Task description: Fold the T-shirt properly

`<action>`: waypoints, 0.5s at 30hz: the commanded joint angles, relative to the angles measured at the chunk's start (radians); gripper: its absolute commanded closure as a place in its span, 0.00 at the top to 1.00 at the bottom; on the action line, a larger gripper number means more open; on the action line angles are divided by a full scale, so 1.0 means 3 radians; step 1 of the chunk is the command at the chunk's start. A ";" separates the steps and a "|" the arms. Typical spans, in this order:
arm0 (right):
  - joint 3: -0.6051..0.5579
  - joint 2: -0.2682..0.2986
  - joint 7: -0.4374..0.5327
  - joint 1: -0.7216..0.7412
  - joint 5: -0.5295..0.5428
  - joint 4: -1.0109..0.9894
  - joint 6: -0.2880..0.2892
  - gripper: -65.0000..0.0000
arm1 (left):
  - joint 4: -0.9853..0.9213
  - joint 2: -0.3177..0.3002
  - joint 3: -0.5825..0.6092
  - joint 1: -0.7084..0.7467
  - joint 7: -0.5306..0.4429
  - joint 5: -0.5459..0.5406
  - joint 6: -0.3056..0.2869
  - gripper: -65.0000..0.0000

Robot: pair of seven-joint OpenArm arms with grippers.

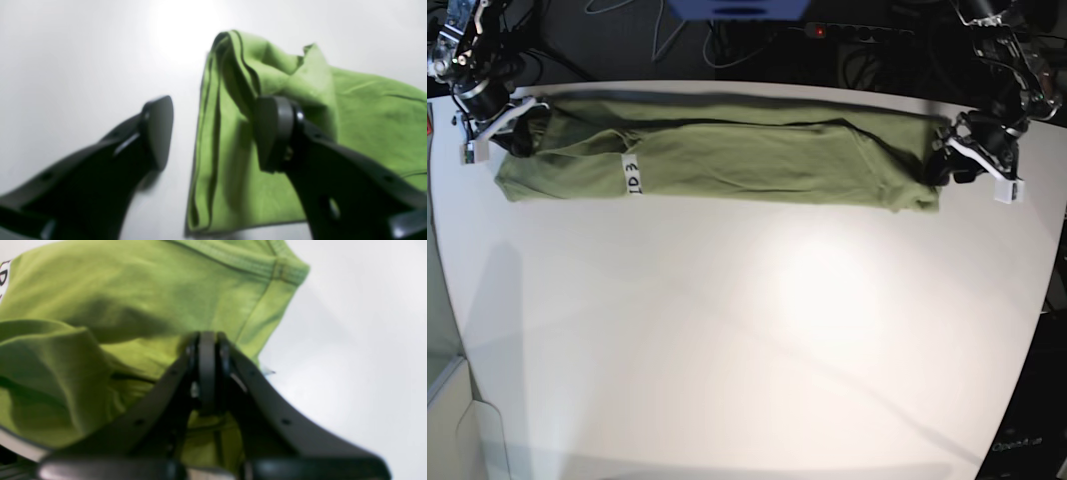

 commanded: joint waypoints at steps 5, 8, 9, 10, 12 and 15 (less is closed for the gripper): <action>0.0005 0.0047 -0.0081 -0.0016 -0.0077 0.0018 0.0010 0.01 | -0.0024 0.0025 0.0010 0.0006 0.0259 0.0114 0.0039 0.53; 0.0011 0.0042 -0.0081 -0.0016 -0.0077 0.0018 0.0010 0.01 | 0.0007 0.0056 0.0010 0.0006 0.0417 0.0114 0.0039 0.53; 0.0011 0.0042 -0.0081 -0.0011 -0.0077 0.0018 0.0010 0.01 | 0.0007 0.0056 0.0010 0.0001 0.0443 0.0114 0.0039 0.53; 0.0011 0.0037 -0.0087 0.0020 -0.0077 0.0018 0.0010 0.01 | 0.0007 0.0056 0.0010 -0.0015 0.0478 0.0114 0.0039 0.53; 0.0011 0.0037 -0.0087 0.0040 -0.0077 0.0013 0.0010 0.01 | -0.0034 0.0056 0.0015 -0.0066 0.0581 0.0114 0.0039 0.53; 0.0011 0.0021 -0.0087 0.0045 -0.0077 0.0018 0.0010 0.01 | -0.0059 0.0061 0.0015 -0.0081 0.0703 0.0114 0.0039 0.53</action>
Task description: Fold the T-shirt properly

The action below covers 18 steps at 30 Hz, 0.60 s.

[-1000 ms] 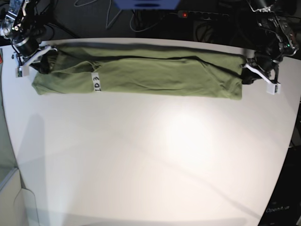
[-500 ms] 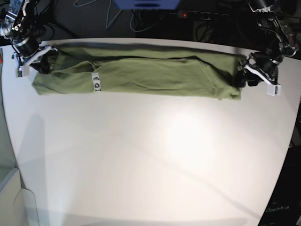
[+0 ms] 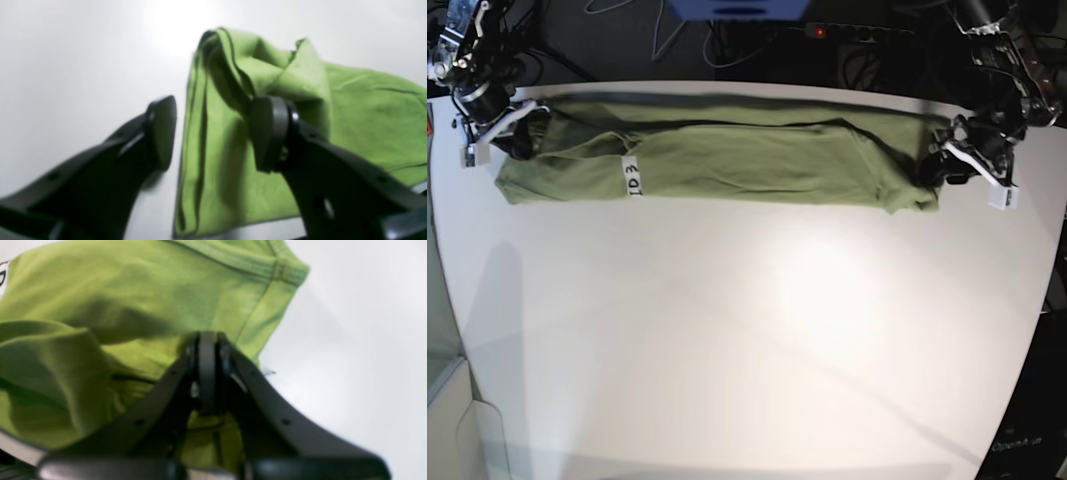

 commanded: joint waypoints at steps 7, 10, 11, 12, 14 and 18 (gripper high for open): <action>0.0009 0.0033 -0.0065 -0.0009 -0.0042 0.0018 0.0008 0.01 | -0.0031 0.0055 0.0106 0.0054 0.0317 0.0202 0.0040 0.52; 0.0009 0.0033 -0.0065 -0.0009 -0.0042 0.0018 0.0008 0.01 | -0.0031 0.0045 0.0264 0.0059 0.0317 0.0202 0.0040 0.37; 0.0009 0.0033 -0.0065 -0.0009 -0.0042 0.0018 0.0008 0.01 | -0.0031 0.0045 0.0295 0.0059 0.0317 0.0202 0.0040 0.28; 0.0009 0.0033 -0.0065 -0.0009 -0.0042 0.0018 0.0008 0.01 | -0.0031 0.0050 0.0315 0.0064 0.0317 0.0202 0.0040 0.20; 0.0009 0.0033 -0.0065 -0.0009 -0.0042 0.0018 0.0008 0.01 | -0.0031 0.0065 0.0310 0.0064 0.0317 0.0202 0.0040 0.04; 0.0009 0.0033 -0.0065 -0.0015 -0.0042 0.0018 0.0008 0.01 | 0.0015 0.0111 0.0290 0.0064 0.0317 0.0202 0.0040 0.05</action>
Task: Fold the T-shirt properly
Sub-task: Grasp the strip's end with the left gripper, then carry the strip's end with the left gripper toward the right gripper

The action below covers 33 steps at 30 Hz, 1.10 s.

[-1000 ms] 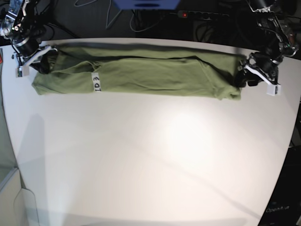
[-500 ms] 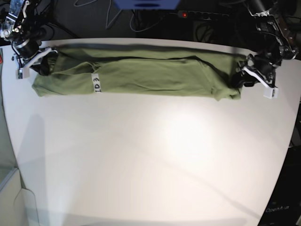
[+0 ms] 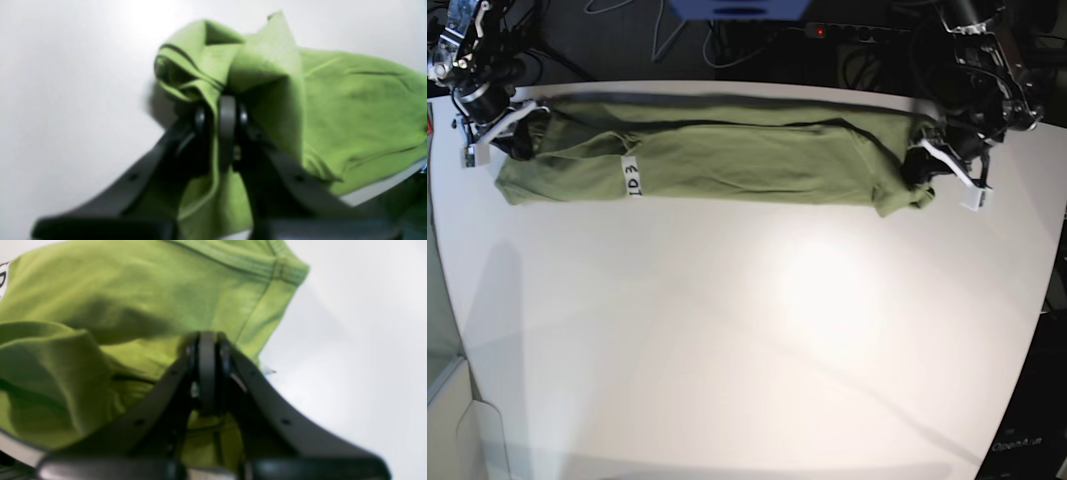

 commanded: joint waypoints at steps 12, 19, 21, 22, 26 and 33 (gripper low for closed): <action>0.0009 0.0026 -0.0061 -0.0016 -0.0038 0.0018 0.0010 0.01 | 0.1206 0.0191 -0.0124 0.0051 0.0407 0.0228 0.0040 0.05; 0.0009 0.0026 -0.0061 -0.0026 -0.0038 0.0018 0.0010 0.01 | 0.1605 0.0534 -0.0053 -0.0194 0.0872 0.0239 0.0040 0.05; 0.0009 0.0026 -0.0061 -0.0026 -0.0038 0.0018 0.0010 0.01 | 0.1616 0.0631 0.0101 -0.0194 0.0923 0.0228 0.0040 0.05; 0.0009 0.0026 -0.0061 -0.0026 -0.0038 0.0018 0.0010 0.01 | 0.1616 0.0677 0.0183 -0.0184 0.0923 0.0228 0.0040 0.05; 0.0009 0.0026 -0.0061 -0.0026 -0.0038 0.0018 0.0010 0.01 | 0.1616 0.0922 0.0500 -0.0123 0.0913 0.0259 0.0040 0.05; 0.0009 0.0026 -0.0061 -0.0026 -0.0038 0.0024 0.0010 0.01 | 0.1810 0.0993 0.0873 -0.0030 0.0847 0.0234 0.0365 0.05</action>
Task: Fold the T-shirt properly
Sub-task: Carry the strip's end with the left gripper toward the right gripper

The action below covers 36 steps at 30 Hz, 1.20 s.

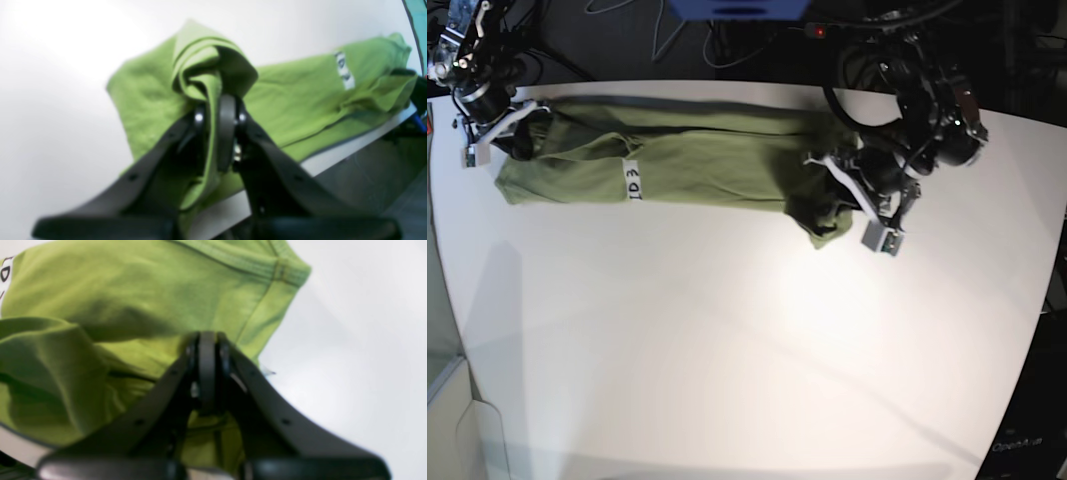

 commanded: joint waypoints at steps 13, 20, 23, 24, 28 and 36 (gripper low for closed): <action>0.0009 0.0035 -0.0065 -0.0030 -0.0049 0.0024 0.0010 0.01 | 0.0070 -0.0118 0.1498 0.0286 -0.0941 -0.0060 0.1446 0.05; 0.0009 0.0040 -0.0065 -0.0035 -0.0049 0.0024 0.0010 0.01 | 0.0070 -0.0445 0.2081 0.0261 -0.1130 -0.0065 0.2331 0.05; 0.0009 0.0040 -0.0065 -0.0040 -0.0049 0.0024 0.0010 0.01 | 0.0070 -0.0573 0.2326 0.0154 -0.1115 -0.0065 0.2791 0.05; 0.0009 0.0040 -0.0065 -0.0040 -0.0049 0.0024 0.0010 0.01 | 0.0070 -0.0609 0.2413 0.0128 -0.1115 -0.0065 0.2934 0.05; 0.0009 0.0040 -0.0065 -0.0040 -0.0049 0.0024 0.0010 0.01 | 0.0070 -0.0711 0.2725 -0.0015 -0.1115 -0.0065 0.3410 0.05; 0.0009 0.0040 -0.0065 -0.0045 -0.0049 0.0029 0.0010 0.01 | -0.0226 -0.0676 0.3211 -0.0373 -0.1105 -0.0096 0.4136 0.05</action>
